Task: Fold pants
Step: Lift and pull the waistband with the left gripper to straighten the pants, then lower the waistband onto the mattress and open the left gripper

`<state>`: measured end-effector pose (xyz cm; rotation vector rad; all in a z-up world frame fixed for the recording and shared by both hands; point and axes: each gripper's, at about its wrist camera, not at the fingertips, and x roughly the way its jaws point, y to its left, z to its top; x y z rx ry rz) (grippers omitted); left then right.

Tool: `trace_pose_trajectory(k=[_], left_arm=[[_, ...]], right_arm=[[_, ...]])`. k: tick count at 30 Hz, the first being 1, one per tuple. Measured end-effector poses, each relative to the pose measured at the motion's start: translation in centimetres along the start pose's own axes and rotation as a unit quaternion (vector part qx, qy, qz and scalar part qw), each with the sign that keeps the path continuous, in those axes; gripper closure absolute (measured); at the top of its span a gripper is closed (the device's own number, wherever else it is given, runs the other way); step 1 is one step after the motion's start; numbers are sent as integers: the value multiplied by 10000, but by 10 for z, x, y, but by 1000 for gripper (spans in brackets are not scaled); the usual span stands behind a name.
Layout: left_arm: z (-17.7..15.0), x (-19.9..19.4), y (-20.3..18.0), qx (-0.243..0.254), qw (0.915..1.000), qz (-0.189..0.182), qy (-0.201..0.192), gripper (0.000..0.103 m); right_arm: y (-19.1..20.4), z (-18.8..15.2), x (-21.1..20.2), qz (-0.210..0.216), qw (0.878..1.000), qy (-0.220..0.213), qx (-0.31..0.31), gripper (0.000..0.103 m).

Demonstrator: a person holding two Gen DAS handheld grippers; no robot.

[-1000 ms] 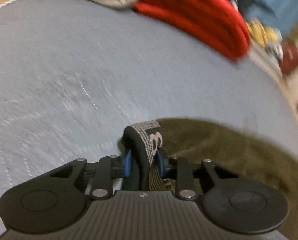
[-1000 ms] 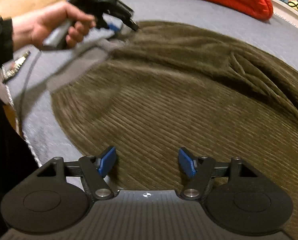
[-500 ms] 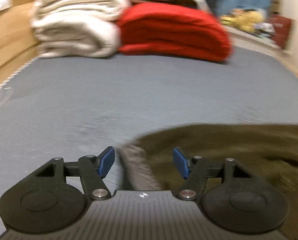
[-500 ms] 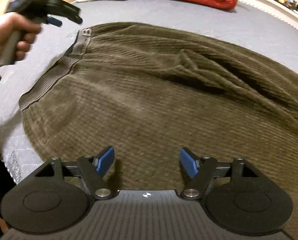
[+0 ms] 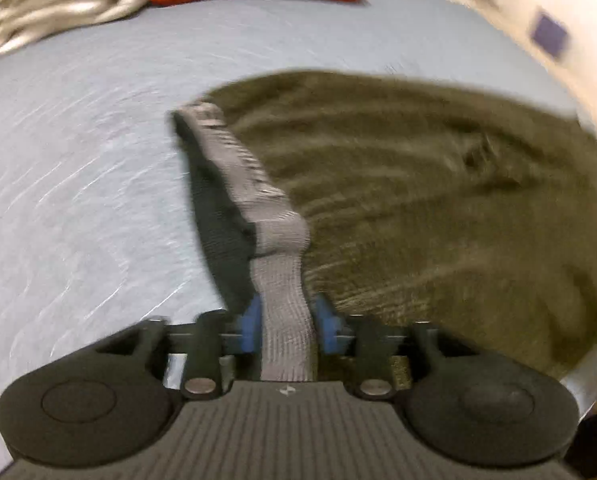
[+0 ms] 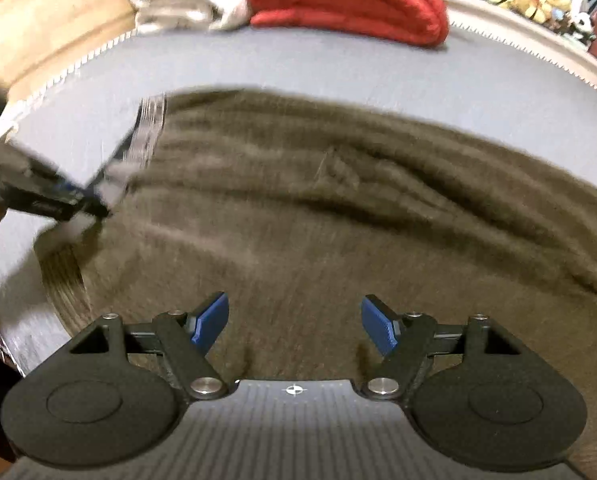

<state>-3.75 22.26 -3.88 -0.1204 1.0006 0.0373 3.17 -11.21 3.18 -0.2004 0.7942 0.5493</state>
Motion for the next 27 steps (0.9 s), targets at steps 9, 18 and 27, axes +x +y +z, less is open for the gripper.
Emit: trace_pose_trajectory(k=[9, 18, 27], left_arm=[[-8, 16, 15, -710, 9961, 64, 524, 38], [-15, 10, 1, 376, 9932, 1081, 229, 103], [12, -24, -38, 631, 9896, 757, -1046, 64]], right_arm=[[-84, 27, -67, -473, 9912, -1047, 664, 21], [-149, 9, -71, -739, 9825, -1043, 1357, 21], [-150, -4, -65, -762, 9819, -904, 1479, 21]])
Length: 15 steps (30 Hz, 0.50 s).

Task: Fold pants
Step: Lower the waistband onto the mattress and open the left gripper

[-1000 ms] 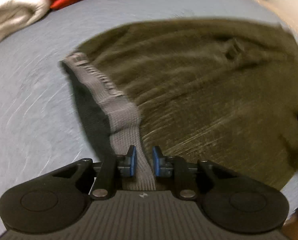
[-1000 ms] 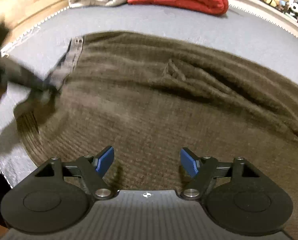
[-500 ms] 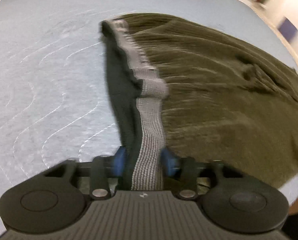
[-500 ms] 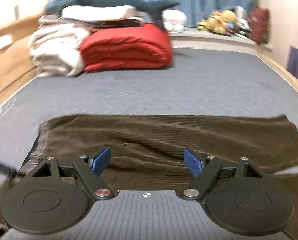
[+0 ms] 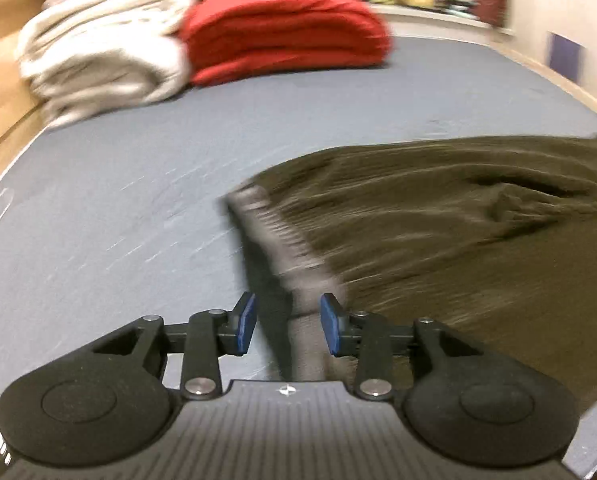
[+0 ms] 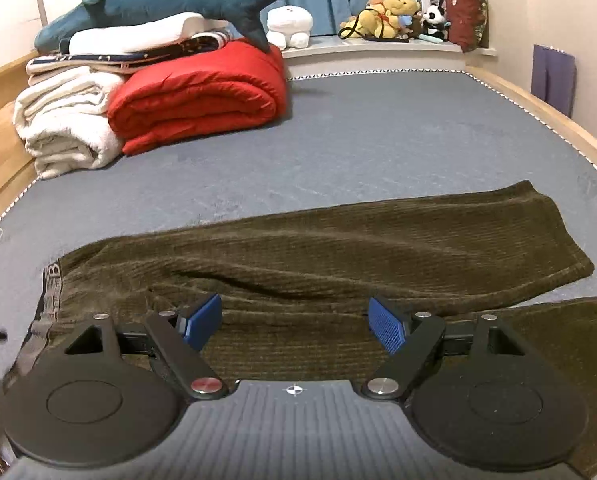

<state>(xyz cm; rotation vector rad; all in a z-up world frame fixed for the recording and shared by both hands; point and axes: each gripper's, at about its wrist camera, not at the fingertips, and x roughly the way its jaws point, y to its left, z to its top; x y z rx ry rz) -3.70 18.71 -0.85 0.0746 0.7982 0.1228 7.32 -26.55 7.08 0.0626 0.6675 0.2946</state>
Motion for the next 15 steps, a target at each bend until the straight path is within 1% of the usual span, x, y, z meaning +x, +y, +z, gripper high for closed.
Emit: trace_pose_trajectory(k=[3, 6, 8, 11, 15], left_arm=[[6, 9, -31, 371, 9985, -392, 131, 64], [9, 20, -57, 704, 9957, -555, 229, 64], [8, 22, -65, 797, 9944, -626, 291, 64], [7, 40, -73, 727, 9943, -681, 366, 64], [16, 40, -70, 436, 9961, -688, 351, 64]], right_arm=[[8, -2, 4, -3, 9999, 16, -105, 21], [14, -4, 7, -35, 9998, 59, -211, 21], [16, -6, 9, -64, 9996, 85, -268, 21], [18, -9, 13, -83, 9994, 113, -314, 21], [17, -12, 16, -136, 9992, 113, -361, 21]])
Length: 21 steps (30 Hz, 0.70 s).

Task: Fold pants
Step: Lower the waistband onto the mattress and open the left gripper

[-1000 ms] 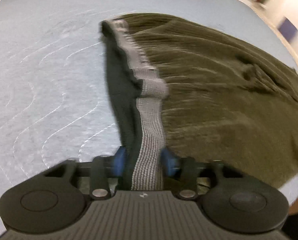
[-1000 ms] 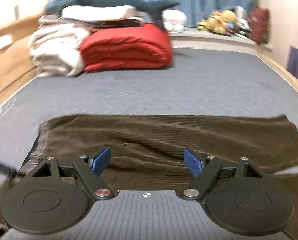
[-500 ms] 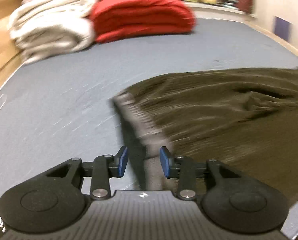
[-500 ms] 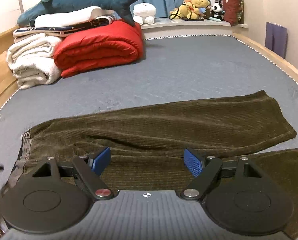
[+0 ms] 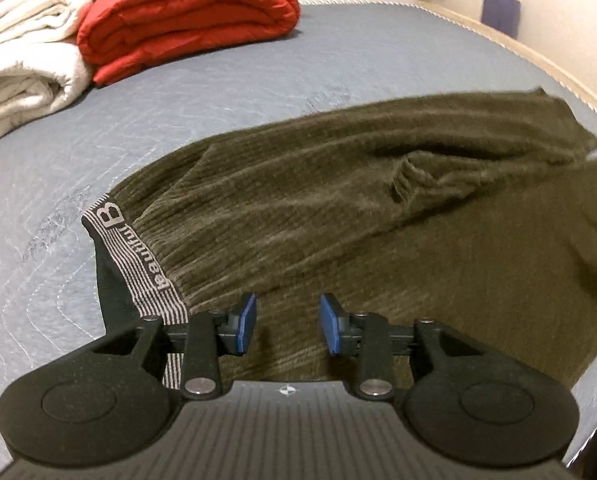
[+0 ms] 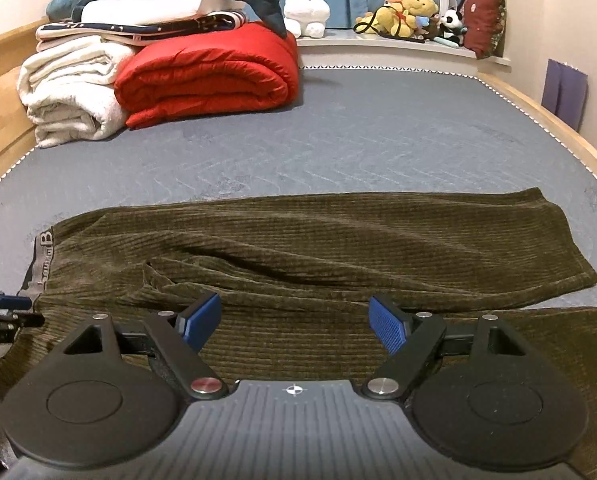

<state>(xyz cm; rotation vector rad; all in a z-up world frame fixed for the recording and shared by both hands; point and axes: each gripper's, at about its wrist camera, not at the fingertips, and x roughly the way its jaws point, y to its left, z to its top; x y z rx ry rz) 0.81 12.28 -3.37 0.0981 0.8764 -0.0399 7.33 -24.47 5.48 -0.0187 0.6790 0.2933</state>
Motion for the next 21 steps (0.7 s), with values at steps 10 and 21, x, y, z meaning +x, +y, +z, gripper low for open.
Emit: trace_pose_trajectory(k=[10, 21], left_arm=[[12, -9, -7, -54, 9996, -120, -252, 58], [19, -27, -8, -353, 9919, 476, -1126, 31]], right_arm=[[-3, 1, 10, -107, 9999, 51, 97, 19], [-3, 2, 8, -79, 9999, -7, 122, 19]])
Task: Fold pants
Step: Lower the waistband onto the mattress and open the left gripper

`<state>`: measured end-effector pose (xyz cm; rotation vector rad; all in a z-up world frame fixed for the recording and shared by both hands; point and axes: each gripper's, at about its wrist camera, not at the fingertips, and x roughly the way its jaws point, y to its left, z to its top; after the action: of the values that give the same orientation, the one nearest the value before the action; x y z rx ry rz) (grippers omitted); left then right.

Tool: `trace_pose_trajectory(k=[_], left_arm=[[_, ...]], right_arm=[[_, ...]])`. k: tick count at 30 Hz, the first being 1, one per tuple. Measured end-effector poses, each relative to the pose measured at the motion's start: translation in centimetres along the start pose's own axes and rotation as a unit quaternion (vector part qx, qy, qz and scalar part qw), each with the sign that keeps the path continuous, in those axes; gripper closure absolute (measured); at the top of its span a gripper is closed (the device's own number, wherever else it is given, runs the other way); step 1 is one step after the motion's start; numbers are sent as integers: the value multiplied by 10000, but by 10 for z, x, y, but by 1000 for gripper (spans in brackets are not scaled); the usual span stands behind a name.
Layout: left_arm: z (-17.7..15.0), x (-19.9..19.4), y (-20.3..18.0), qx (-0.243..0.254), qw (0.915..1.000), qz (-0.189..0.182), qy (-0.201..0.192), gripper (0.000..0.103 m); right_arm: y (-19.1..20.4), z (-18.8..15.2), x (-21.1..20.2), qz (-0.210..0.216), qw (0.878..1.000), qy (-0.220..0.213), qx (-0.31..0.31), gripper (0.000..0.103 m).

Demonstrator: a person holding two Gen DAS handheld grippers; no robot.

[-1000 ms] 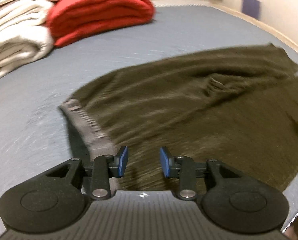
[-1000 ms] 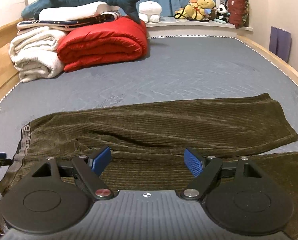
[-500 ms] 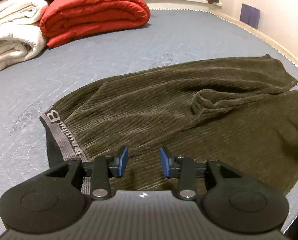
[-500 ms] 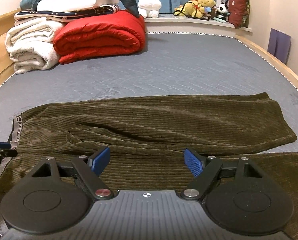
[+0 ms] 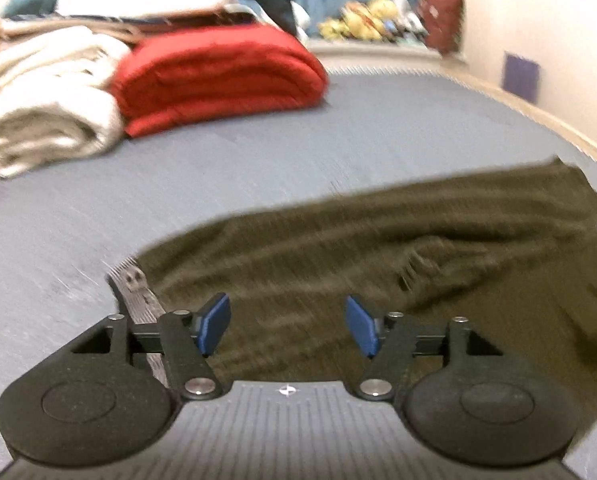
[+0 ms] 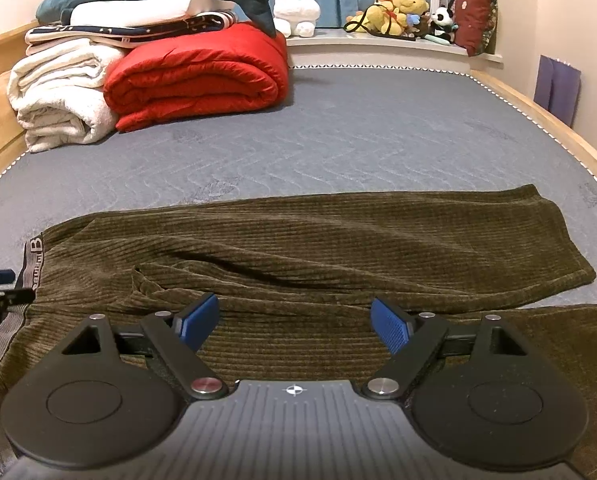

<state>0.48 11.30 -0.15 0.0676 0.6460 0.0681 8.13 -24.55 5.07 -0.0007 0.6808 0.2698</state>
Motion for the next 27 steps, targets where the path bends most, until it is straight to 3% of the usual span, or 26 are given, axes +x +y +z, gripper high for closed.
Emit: trace_pose_trajectory(k=[4, 11, 13, 15, 18, 20, 27], left_arm=[[5, -4, 4, -231, 9995, 123, -184, 31], [9, -11, 9, -332, 9989, -238, -232, 32], [7, -12, 13, -352, 9986, -295, -261, 38], [7, -11, 14, -374, 9984, -354, -211, 58], [6, -8, 13, -342, 9985, -421, -73, 73], [7, -7, 15, -304, 9984, -479, -51, 79], [18, 25, 33, -346, 9971, -651, 161, 77]], right_arm=[[-2, 0, -1, -15, 10000, -14, 26, 19], [-3, -1, -2, -34, 10000, -37, 67, 19], [-4, -1, -3, -42, 10000, -46, 61, 19], [-3, 0, -3, -52, 10000, -49, 68, 19], [-2, 0, -3, -64, 9999, -65, 59, 19], [-1, 0, -3, -71, 9999, -69, 50, 19], [-6, 5, -8, -107, 9994, -204, 239, 19]])
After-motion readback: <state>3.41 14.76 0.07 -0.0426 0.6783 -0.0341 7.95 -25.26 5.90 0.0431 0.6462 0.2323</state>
